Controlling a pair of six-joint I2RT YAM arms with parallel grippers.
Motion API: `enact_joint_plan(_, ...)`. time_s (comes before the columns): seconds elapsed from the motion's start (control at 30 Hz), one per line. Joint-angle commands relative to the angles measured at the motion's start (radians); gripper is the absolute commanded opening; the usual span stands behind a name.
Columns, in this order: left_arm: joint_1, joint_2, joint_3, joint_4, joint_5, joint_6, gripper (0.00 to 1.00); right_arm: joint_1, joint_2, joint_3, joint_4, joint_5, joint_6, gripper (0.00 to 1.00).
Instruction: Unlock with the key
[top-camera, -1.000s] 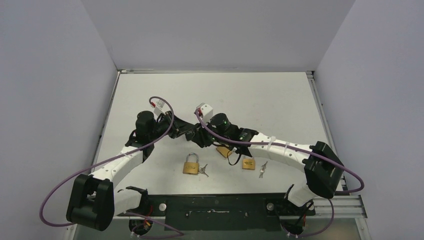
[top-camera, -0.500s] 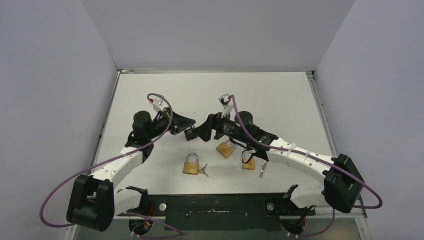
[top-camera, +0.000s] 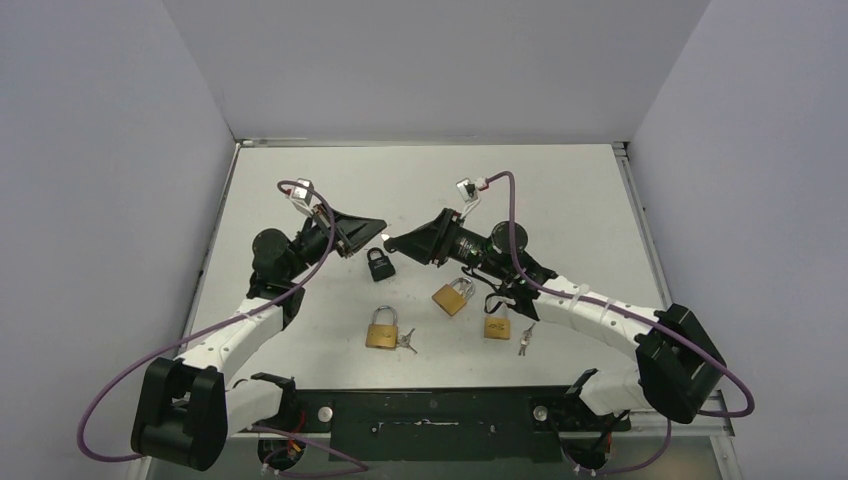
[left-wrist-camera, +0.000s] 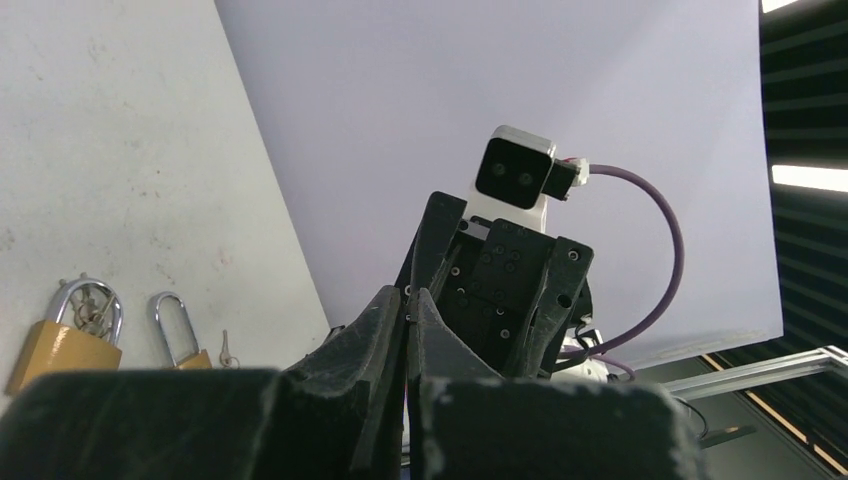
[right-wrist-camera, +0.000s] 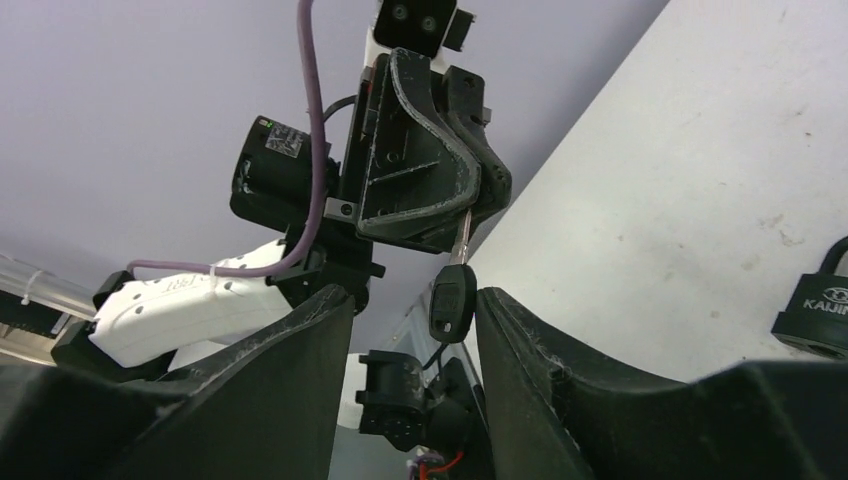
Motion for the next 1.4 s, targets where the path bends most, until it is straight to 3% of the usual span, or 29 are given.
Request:
enact_joint_plan(0.0, 0.005, -0.033, -0.012, 0.110, -0.038, -0.044, 0.00, 0.004, 0.019, 0.007, 0.146, -0.057, 0.072, 0.47)
enact_joint_plan(0.27, 0.003, -0.052, -0.025, 0.112, -0.066, -0.050, 0.00, 0.003, 0.059, 0.051, 0.086, -0.079, 0.079, 0.36)
enact_joint_plan(0.43, 0.000, -0.054, -0.034, 0.122, -0.074, -0.058, 0.00, -0.007, 0.067, 0.044, 0.126, -0.068, 0.103, 0.18)
enact_joint_plan(0.53, 0.000, -0.057, -0.040, 0.115, -0.071, -0.057, 0.00, -0.019, 0.069, 0.039, 0.150, -0.063, 0.105, 0.00)
enact_joint_plan(0.6, 0.000, -0.062, -0.041, 0.085, -0.072, -0.043, 0.00, -0.026, 0.065, 0.038, 0.137, -0.056, 0.089, 0.00)
enact_joint_plan(0.63, 0.000, -0.070, -0.039, 0.062, -0.074, -0.029, 0.10, -0.030, 0.062, 0.039, 0.120, -0.054, 0.075, 0.00)
enact_joint_plan(0.73, 0.005, -0.106, -0.020, -0.115, -0.118, 0.082, 0.70, -0.042, 0.038, 0.040, 0.020, -0.028, 0.014, 0.00)
enact_joint_plan(0.77, 0.004, -0.123, -0.004, -0.228, -0.152, 0.138, 0.86, -0.048, 0.024, 0.037, -0.024, -0.012, -0.009, 0.00)
enact_joint_plan(0.8, 0.004, -0.142, 0.020, -0.339, -0.194, 0.214, 0.96, -0.052, 0.007, 0.034, -0.073, 0.013, -0.040, 0.00)
enact_joint_plan(0.93, 0.001, -0.149, 0.145, -0.826, -0.467, 0.523, 0.97, -0.062, -0.061, 0.047, -0.364, 0.154, -0.192, 0.00)
enact_joint_plan(1.03, -0.008, -0.045, 0.237, -1.053, -0.582, 0.654, 0.97, -0.067, -0.103, 0.046, -0.549, 0.269, -0.258, 0.00)
enact_joint_plan(1.17, -0.070, 0.112, 0.292, -1.128, -0.631, 0.704, 0.97, -0.073, -0.135, 0.025, -0.694, 0.353, -0.297, 0.00)
enact_joint_plan(1.37, -0.184, 0.318, 0.376, -1.153, -0.772, 0.679, 0.97, -0.081, -0.128, 0.015, -0.770, 0.368, -0.357, 0.00)
